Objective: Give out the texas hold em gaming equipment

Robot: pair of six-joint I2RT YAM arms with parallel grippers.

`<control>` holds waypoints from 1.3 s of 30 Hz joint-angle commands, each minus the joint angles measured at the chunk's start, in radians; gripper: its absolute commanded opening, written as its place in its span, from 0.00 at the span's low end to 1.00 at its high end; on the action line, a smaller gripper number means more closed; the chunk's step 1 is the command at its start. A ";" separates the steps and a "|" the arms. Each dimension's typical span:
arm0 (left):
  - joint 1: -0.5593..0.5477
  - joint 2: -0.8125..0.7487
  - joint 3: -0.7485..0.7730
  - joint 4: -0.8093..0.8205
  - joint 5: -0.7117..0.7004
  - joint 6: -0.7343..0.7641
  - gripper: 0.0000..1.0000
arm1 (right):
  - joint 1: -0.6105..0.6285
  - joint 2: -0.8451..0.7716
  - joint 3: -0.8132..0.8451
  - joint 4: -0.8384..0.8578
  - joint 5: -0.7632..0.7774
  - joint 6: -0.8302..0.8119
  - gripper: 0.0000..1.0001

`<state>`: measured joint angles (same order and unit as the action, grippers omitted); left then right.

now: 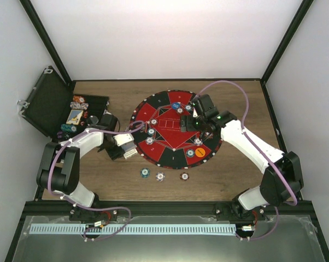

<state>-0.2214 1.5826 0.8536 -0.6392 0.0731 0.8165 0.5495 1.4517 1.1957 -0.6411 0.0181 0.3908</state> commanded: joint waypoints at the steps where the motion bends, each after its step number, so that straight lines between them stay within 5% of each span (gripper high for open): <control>1: -0.001 -0.070 0.015 -0.036 0.016 0.026 0.05 | 0.013 -0.033 0.015 0.037 -0.087 0.023 0.93; 17: -0.069 -0.281 0.130 -0.237 0.203 0.053 0.04 | 0.095 0.052 -0.050 0.416 -0.691 0.266 0.94; 39: -0.194 -0.371 0.154 -0.263 0.167 0.040 0.04 | 0.230 0.260 -0.019 0.608 -0.798 0.409 0.79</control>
<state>-0.4034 1.2301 0.9874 -0.9089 0.2363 0.8528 0.7712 1.6905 1.1488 -0.0883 -0.7414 0.7685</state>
